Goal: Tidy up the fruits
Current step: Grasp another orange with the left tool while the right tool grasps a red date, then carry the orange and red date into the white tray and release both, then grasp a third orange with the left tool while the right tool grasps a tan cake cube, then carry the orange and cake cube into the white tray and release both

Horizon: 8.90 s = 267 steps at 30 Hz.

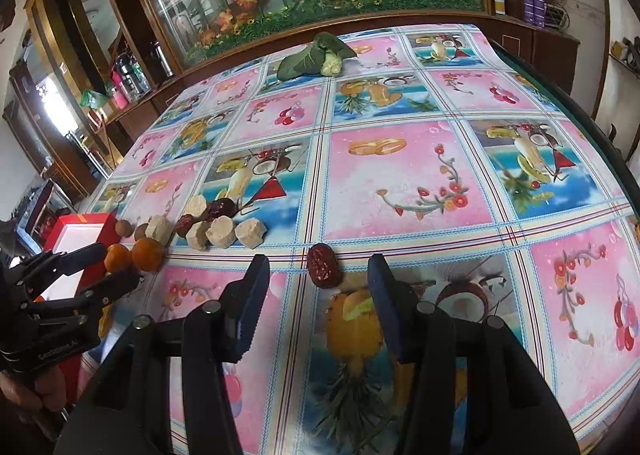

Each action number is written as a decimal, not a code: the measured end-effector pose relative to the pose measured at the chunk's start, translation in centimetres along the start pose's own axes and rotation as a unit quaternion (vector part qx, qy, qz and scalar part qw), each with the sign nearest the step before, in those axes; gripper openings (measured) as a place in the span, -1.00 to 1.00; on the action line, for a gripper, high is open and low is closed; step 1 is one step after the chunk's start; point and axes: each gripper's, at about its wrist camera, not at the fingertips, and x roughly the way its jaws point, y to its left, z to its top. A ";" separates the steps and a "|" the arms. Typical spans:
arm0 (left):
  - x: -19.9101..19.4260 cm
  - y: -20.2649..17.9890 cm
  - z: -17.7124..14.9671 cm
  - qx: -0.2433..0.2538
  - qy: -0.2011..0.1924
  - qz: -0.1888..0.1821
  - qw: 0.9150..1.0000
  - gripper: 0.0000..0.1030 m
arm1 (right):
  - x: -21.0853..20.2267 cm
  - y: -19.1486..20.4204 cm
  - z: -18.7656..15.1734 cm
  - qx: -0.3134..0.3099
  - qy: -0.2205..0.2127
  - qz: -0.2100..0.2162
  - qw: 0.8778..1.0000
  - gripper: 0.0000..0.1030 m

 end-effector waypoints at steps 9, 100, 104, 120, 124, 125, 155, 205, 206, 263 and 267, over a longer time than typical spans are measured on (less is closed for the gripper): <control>1.6 0.3 0.2 -0.016 0.018 -0.033 0.999 -0.08 | 1.8 0.8 0.4 -0.027 0.020 -0.019 0.999 -0.14; -8.9 22.0 -15.2 -0.235 -0.032 0.158 0.959 -0.32 | 2.8 33.8 -10.9 -0.243 0.112 0.204 0.942 -0.52; -9.4 21.8 -15.1 -0.231 -0.037 0.188 0.954 0.28 | 2.1 32.8 -10.3 -0.228 0.102 0.217 0.944 -0.09; -10.3 19.8 -13.1 -0.205 -0.050 0.230 0.950 0.43 | 0.4 22.9 -6.2 -0.126 0.030 0.141 0.981 -0.07; -10.7 19.1 -12.5 -0.201 -0.063 0.241 0.947 0.45 | 1.0 20.8 -5.6 -0.116 0.028 0.085 0.989 -0.07; -10.7 18.9 -12.3 -0.199 -0.065 0.242 0.947 0.47 | 1.3 20.7 -5.6 -0.120 0.032 0.075 0.989 -0.07; -9.0 11.9 -5.5 -0.120 -0.081 0.108 0.984 0.51 | 3.1 11.6 -0.1 -0.094 0.052 0.141 0.984 -0.08; 2.4 5.7 -0.9 -0.071 0.014 -0.007 0.997 -0.05 | 6.0 8.9 3.0 -0.084 0.022 0.041 0.995 -0.54; 2.7 5.7 -0.9 -0.072 0.016 -0.009 0.997 -0.18 | 6.0 8.9 3.0 -0.083 0.021 0.041 0.995 -0.54; -5.0 23.4 -9.3 -0.234 -0.029 0.145 0.961 -0.32 | 9.9 33.1 -2.6 -0.216 0.080 0.177 0.957 -0.53; -4.6 23.4 -9.5 -0.236 -0.016 0.151 0.960 -0.31 | 10.1 33.4 -3.0 -0.227 0.084 0.174 0.955 -0.53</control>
